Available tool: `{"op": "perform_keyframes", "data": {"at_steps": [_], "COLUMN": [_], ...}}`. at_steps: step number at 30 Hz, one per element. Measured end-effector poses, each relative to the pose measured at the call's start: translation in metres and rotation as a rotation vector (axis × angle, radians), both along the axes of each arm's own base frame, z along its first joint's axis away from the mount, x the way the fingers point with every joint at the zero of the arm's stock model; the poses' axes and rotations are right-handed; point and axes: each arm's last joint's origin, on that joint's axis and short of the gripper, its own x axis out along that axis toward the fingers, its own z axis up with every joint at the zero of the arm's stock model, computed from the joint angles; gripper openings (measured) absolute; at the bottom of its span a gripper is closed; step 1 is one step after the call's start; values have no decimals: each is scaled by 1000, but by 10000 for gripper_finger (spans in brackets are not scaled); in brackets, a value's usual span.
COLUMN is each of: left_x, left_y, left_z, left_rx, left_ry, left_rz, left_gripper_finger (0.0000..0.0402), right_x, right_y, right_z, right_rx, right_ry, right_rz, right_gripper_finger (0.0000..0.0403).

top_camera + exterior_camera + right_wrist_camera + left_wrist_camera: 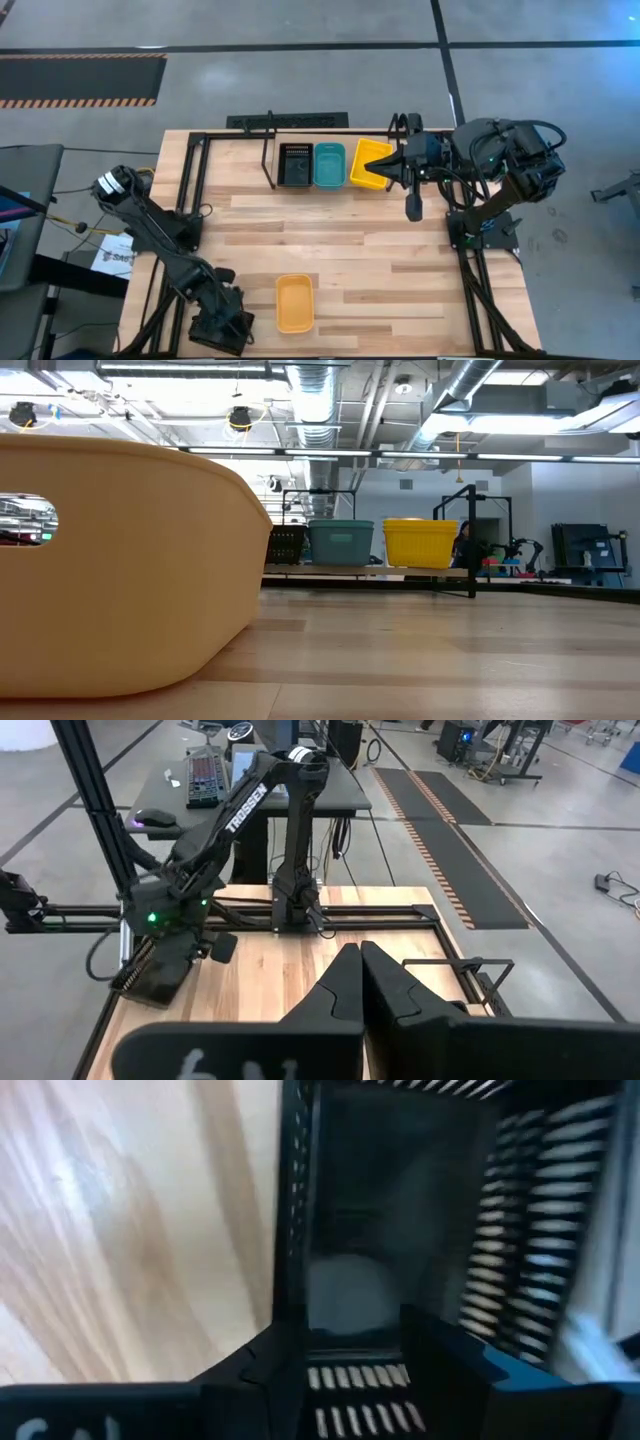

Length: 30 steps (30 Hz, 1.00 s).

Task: Stack baskets on shelf by color
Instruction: Stack the black bin on the black bin

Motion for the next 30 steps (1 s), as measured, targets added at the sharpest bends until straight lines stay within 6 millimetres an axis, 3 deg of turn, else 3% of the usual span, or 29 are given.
{"op": "perform_keyframes", "data": {"at_steps": [7,11,21,30], "left_x": [9,14,33,34], "left_y": [3,6,-1,4], "left_z": [-26,-28,16,17], "left_rx": [110,84,213,293], "left_ry": [83,155,-100,-123], "left_rz": [20,113,130,90], "left_gripper_finger": [147,146,146,146], "right_x": [0,0,1,0], "right_y": [0,0,0,0], "right_z": [0,1,1,1], "right_rx": [2,5,9,13], "right_ry": [-2,-10,-16,-16], "right_rz": [0,-2,-3,-1], "right_gripper_finger": [8,8,8,8]}}
